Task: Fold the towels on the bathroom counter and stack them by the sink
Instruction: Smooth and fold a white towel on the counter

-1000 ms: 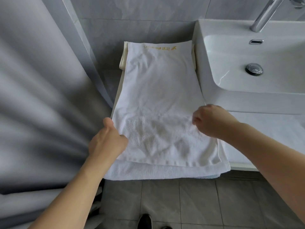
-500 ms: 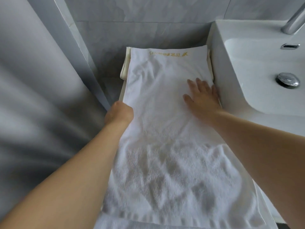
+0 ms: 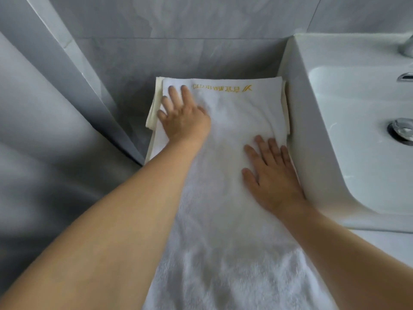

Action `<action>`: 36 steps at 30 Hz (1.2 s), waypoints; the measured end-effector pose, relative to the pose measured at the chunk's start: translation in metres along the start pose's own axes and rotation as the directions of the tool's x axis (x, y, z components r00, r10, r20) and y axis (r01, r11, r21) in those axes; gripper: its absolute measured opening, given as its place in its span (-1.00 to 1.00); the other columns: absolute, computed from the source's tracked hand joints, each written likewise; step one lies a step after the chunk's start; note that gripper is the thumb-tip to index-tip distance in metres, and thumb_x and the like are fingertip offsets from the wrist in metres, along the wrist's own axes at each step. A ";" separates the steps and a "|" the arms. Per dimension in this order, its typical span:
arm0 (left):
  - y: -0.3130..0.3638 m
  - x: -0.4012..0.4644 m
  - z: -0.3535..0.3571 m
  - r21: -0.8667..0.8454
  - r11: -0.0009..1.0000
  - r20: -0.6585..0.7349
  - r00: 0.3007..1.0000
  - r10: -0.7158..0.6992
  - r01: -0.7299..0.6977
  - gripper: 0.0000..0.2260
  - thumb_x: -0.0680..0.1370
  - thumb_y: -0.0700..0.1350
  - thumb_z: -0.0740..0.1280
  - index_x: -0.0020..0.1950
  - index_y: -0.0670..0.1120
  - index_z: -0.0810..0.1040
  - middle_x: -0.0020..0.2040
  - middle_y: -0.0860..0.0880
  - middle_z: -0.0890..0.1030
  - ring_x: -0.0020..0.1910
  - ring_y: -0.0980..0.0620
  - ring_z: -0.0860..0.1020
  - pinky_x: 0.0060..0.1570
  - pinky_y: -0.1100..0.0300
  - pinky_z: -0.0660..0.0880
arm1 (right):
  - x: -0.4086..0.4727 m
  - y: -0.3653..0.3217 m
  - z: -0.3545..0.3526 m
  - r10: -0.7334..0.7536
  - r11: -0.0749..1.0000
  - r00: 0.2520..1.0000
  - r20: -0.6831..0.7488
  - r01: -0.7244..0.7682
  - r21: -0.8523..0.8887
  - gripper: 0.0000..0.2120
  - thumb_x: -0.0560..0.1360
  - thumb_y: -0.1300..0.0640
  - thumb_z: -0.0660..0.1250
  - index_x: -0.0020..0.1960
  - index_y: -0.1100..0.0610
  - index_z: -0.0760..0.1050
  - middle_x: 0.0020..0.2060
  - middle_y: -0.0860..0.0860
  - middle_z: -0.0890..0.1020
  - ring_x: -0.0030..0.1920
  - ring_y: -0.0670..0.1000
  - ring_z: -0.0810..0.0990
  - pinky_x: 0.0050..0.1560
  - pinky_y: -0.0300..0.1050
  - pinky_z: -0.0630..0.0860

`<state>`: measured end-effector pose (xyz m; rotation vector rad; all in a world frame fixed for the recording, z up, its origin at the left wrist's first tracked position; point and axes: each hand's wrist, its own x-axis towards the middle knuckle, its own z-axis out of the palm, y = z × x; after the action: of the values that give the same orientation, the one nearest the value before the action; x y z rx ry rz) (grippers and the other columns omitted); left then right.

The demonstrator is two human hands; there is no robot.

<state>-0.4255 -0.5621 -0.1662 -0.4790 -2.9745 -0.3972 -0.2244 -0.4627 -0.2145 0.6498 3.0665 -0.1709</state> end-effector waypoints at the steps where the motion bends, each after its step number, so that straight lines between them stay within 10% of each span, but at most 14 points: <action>1: -0.006 0.012 0.000 -0.025 0.992 0.017 0.992 -0.123 0.124 -0.48 0.61 0.05 0.12 0.53 -0.12 0.17 0.51 -0.15 0.18 0.43 -0.20 0.20 0.32 -0.11 0.22 | -0.001 -0.001 -0.002 0.009 1.000 1.000 -0.016 -0.009 -0.003 -0.36 0.54 -0.20 -0.12 0.58 -0.03 0.05 0.59 -0.01 -0.07 0.57 0.07 -0.14 0.54 0.06 -0.23; 5: -0.033 0.040 -0.005 -0.136 0.924 0.137 0.930 -0.340 0.358 -0.55 0.64 0.01 0.14 0.43 -0.25 0.30 0.41 -0.23 0.39 0.38 -0.25 0.35 0.23 -0.09 0.36 | -0.003 -0.004 -0.006 0.019 1.000 0.998 -0.054 -0.019 -0.005 -0.35 0.54 -0.17 -0.12 0.58 0.03 0.08 0.59 0.03 -0.04 0.57 0.09 -0.12 0.54 0.12 -0.20; 9: -0.034 0.049 -0.012 -0.194 0.932 0.099 0.951 -0.293 0.307 -0.73 0.59 -0.15 0.20 0.25 -0.21 0.48 0.23 -0.18 0.57 0.18 -0.23 0.54 -0.09 0.04 0.37 | -0.004 -0.003 -0.005 0.040 0.999 0.998 -0.050 -0.039 0.027 -0.36 0.56 -0.14 -0.06 0.60 0.00 -0.02 0.58 0.02 -0.14 0.57 0.06 -0.21 0.54 0.07 -0.20; 22: -0.054 0.061 -0.014 0.036 0.984 -0.024 0.985 -0.172 0.173 -0.77 0.58 -0.22 0.21 0.22 -0.24 0.41 0.17 -0.28 0.58 0.15 -0.31 0.54 -0.03 -0.05 0.39 | -0.004 -0.006 -0.007 0.131 0.989 0.987 -0.088 -0.124 0.077 -0.27 0.50 -0.13 -0.11 0.59 0.18 -0.09 0.57 0.14 -0.10 0.57 0.09 -0.16 0.55 0.05 -0.19; 27: -0.004 0.056 -0.019 0.103 0.974 -0.161 0.963 0.217 -0.202 -0.61 0.43 -0.22 0.32 0.25 -0.12 0.41 0.24 -0.20 0.44 0.23 -0.25 0.39 0.16 -0.07 0.30 | -0.004 -0.005 -0.008 0.104 0.993 0.993 -0.053 -0.100 0.069 -0.27 0.49 -0.12 -0.16 0.57 0.22 0.04 0.56 0.10 0.11 0.56 0.03 0.04 0.55 0.02 -0.19; 32: 0.091 0.053 0.006 -0.383 0.752 0.292 0.702 0.650 -0.537 -0.68 0.61 -0.13 0.22 0.36 -0.04 0.50 0.39 -0.10 0.46 0.39 -0.14 0.38 0.38 0.04 0.31 | -0.006 -0.007 -0.012 0.082 0.989 0.994 -0.076 -0.072 0.132 -0.35 0.49 -0.06 -0.04 0.47 0.25 0.31 0.46 0.16 0.35 0.46 0.14 0.31 0.54 0.02 0.03; 36: 0.102 0.046 0.047 -0.232 0.779 0.478 0.629 0.613 -0.583 -0.39 0.58 0.32 0.14 0.59 0.17 0.12 0.63 0.06 0.02 0.60 0.00 -0.08 0.51 -0.18 -0.23 | -0.007 -0.006 -0.012 0.048 0.985 0.997 -0.063 -0.037 0.170 -0.46 0.52 -0.02 0.10 0.43 0.18 0.40 0.45 0.13 0.36 0.47 0.13 0.29 0.54 0.03 0.04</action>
<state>-0.4387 -0.4422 -0.1801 -1.7971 -3.0003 -0.3012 -0.2203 -0.4691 -0.2018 0.7421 3.1227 -0.4218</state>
